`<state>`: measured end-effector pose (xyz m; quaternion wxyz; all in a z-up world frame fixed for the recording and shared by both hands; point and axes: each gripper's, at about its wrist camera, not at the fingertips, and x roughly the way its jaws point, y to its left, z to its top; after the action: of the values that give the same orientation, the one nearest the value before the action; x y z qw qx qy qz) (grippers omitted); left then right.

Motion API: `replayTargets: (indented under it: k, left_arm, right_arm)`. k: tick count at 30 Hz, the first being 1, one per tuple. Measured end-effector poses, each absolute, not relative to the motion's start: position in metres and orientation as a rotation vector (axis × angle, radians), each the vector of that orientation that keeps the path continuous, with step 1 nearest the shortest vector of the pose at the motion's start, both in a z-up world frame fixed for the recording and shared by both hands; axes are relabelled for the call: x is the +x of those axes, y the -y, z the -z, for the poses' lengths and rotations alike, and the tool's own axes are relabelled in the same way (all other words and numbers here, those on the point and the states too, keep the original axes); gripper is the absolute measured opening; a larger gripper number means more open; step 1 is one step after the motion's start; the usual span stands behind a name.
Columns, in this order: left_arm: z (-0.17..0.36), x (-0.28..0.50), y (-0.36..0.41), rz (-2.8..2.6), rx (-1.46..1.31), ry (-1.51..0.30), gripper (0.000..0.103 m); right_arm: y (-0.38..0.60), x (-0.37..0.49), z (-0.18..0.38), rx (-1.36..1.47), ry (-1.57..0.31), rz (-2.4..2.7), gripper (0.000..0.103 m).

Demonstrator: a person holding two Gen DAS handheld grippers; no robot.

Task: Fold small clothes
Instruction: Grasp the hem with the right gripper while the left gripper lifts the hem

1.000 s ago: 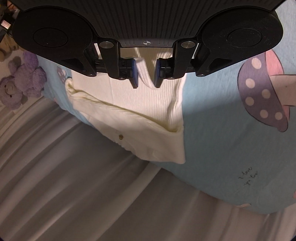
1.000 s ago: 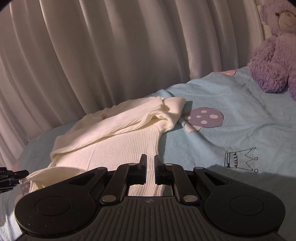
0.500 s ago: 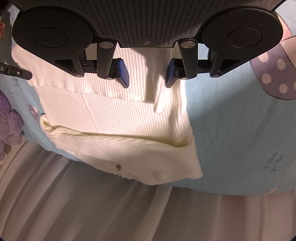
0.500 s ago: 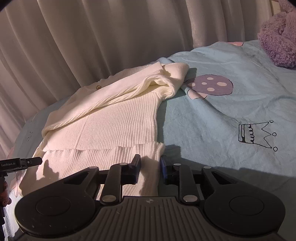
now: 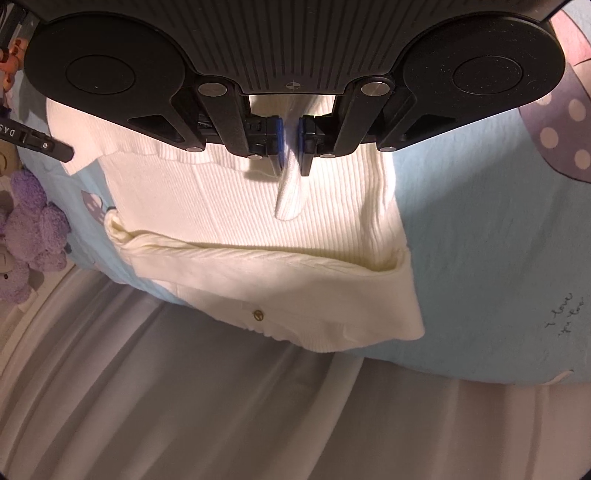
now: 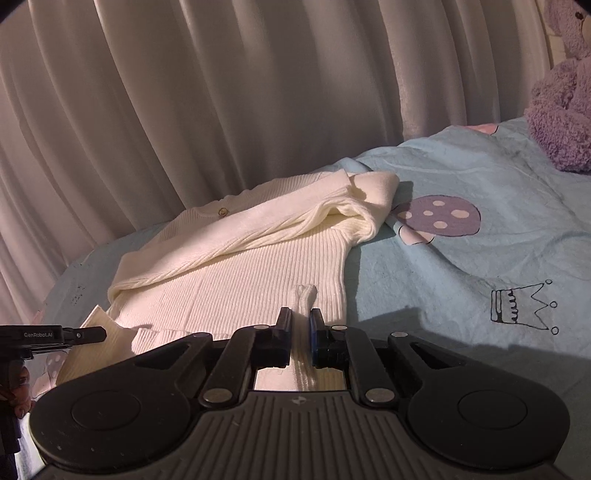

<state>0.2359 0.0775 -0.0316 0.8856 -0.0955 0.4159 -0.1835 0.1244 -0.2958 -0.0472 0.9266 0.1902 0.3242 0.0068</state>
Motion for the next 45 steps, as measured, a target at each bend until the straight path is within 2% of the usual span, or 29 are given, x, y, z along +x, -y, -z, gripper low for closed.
replayTargets:
  k: [4, 9, 13, 17, 19, 21, 27, 34, 45]
  left_arm:
    - [0.039, 0.240, -0.070, 0.357, -0.141, -0.901, 0.011]
    - [0.044, 0.244, -0.065, 0.362, -0.128, -0.917, 0.027]
    - [0.046, 0.246, -0.061, 0.364, -0.112, -0.918, 0.027]
    - [0.046, 0.248, -0.059, 0.366, -0.100, -0.919, 0.026]
    - [0.046, 0.249, -0.059, 0.365, -0.092, -0.919, 0.020]
    - [0.045, 0.250, -0.058, 0.369, -0.094, -0.915, 0.009]
    - [0.023, 0.251, -0.069, 0.376, -0.158, -0.866, 0.008]
    - [-0.029, 0.267, -0.081, 0.374, -0.191, -0.674, 0.008]
    - [-0.029, 0.340, -0.070, 0.282, -0.184, -0.639, 0.008]
  right_arm:
    - [0.294, 0.130, 0.060, 0.391, -0.733, -0.010, 0.009]
    - [0.297, 0.134, 0.064, 0.398, -0.767, -0.013, 0.010]
    - [0.296, 0.136, 0.065, 0.374, -0.780, -0.019, 0.010]
    - [0.295, 0.135, 0.065, 0.356, -0.776, -0.017, 0.010]
    - [0.292, 0.133, 0.064, 0.340, -0.769, -0.007, 0.009]
    - [0.289, 0.132, 0.060, 0.313, -0.754, 0.002, 0.008]
    - [0.299, 0.133, 0.028, 0.296, -0.648, 0.027, 0.005]
    - [0.300, 0.171, -0.007, 0.237, -0.523, 0.036, 0.005]
    - [0.292, 0.270, -0.009, 0.145, -0.524, 0.042, 0.005]
